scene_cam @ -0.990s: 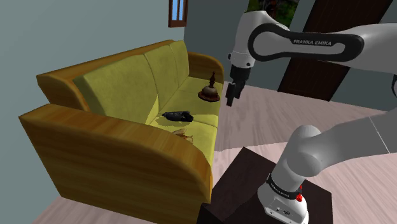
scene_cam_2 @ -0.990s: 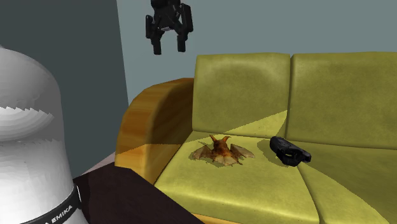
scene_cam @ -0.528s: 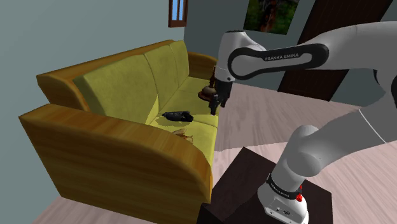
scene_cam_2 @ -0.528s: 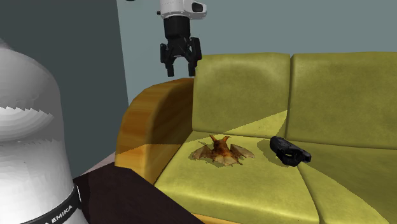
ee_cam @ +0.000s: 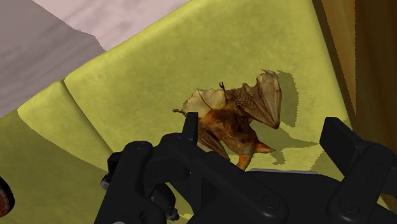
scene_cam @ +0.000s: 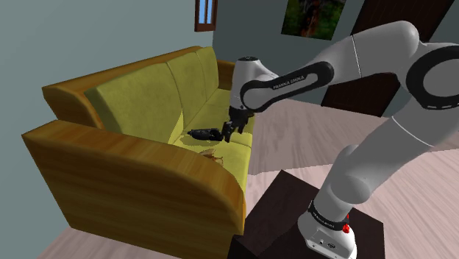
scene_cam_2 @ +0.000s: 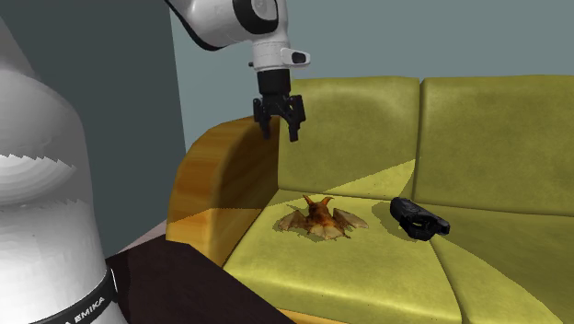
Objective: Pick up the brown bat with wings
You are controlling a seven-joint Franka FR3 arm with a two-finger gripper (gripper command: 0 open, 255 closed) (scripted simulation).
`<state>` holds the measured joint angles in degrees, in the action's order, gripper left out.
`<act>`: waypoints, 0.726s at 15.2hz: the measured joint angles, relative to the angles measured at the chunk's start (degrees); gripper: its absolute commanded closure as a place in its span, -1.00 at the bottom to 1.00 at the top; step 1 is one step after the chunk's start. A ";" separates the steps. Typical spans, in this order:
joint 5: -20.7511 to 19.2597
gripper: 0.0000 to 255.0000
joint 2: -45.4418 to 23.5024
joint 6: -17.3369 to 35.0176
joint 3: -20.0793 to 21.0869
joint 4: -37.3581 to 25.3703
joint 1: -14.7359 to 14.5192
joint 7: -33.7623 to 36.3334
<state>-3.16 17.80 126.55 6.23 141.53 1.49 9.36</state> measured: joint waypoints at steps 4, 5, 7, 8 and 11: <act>-2.23 -1.00 -9.23 7.24 1.07 -2.99 0.78 3.95; -2.86 -1.00 -10.99 8.61 1.18 -3.62 0.96 4.86; -4.50 -1.00 -15.63 11.70 1.38 -5.57 1.24 7.00; -5.46 -1.00 -18.20 12.98 1.54 -7.03 1.20 8.40; -8.18 -1.00 -24.76 16.72 1.12 -10.43 1.21 11.60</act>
<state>-11.34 -6.96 143.27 7.35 131.11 2.70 20.96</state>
